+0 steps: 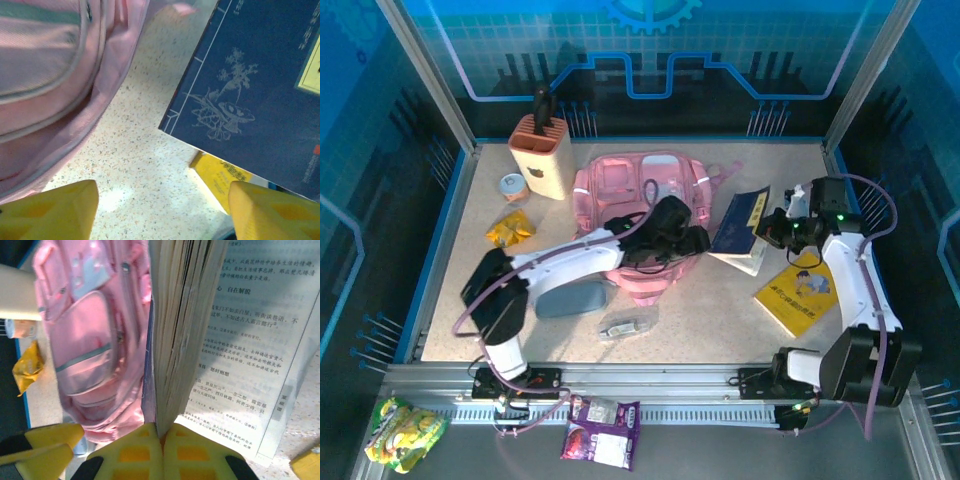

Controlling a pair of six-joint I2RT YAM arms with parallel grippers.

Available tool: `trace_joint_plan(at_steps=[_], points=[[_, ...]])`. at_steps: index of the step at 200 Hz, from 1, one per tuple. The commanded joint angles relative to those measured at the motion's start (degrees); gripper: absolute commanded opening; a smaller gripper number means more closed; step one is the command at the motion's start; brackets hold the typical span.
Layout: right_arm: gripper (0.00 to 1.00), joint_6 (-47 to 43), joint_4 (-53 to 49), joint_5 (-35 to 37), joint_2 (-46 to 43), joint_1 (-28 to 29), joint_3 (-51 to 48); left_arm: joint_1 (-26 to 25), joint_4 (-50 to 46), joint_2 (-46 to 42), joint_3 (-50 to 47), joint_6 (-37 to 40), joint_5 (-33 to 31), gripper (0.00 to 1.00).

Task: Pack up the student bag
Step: Pick up the book from the middle-right of the table.

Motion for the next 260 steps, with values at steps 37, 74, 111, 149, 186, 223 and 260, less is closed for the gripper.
trace_joint_plan(at_steps=[37, 74, 111, 149, 186, 223, 260], points=[[0.0, 4.21, -3.03, -9.82, -3.68, 8.18, 6.18, 6.13, 17.18, -13.29, -15.33, -0.93, 10.61, 0.86], [0.0, 11.15, 4.7, -11.45, -4.68, 17.41, 4.57, 10.74, 21.68, -20.42, -23.15, -2.24, 14.21, 0.91], [0.0, 18.1, 14.68, -12.32, -4.26, 24.1, 1.93, 15.2, 26.41, -26.62, -30.65, -4.6, 16.97, 0.93], [0.0, 21.16, 21.49, -11.31, -2.25, 28.9, -0.07, 16.85, 32.71, -28.27, -32.77, -6.96, 22.34, 0.84], [0.0, 20.12, 23.29, -11.12, 0.57, 29.7, -1.11, 16.85, 34.65, -30.37, -33.09, -7.4, 23.01, 0.64], [0.0, 16.62, 22.16, -10.11, 1.83, 29.5, -0.59, 16.85, 31.3, -33.06, -32.91, -6.11, 21.02, 0.46], [0.05, 15.06, 22.94, -11.39, 3.22, 29.49, -1.11, 16.73, 30.17, -35.13, -34.56, -5.73, 17.98, 0.18]])
